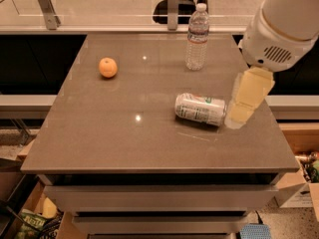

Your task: Place 7up can upright

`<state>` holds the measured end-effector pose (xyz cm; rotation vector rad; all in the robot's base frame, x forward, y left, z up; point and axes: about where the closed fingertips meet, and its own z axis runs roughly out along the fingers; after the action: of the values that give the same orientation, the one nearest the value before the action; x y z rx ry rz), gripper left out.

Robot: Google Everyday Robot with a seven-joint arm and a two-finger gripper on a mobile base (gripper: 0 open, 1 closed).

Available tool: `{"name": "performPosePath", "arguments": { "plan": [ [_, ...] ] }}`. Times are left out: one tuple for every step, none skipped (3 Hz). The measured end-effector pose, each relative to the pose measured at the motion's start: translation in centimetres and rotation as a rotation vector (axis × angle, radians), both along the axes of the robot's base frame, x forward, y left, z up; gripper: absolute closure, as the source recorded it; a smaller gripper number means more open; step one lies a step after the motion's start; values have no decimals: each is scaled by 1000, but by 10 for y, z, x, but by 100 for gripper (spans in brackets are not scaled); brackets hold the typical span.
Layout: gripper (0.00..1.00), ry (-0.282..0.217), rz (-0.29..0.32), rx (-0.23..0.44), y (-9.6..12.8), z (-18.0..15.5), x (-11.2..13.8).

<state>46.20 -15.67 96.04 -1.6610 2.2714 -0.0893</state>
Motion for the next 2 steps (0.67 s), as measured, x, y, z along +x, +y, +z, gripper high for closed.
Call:
{"name": "performPosePath", "arguments": {
  "plan": [
    [0,24,-4,54,13,-24,5],
    [0,10,-25,84,21,-44,12]
  ]
}}
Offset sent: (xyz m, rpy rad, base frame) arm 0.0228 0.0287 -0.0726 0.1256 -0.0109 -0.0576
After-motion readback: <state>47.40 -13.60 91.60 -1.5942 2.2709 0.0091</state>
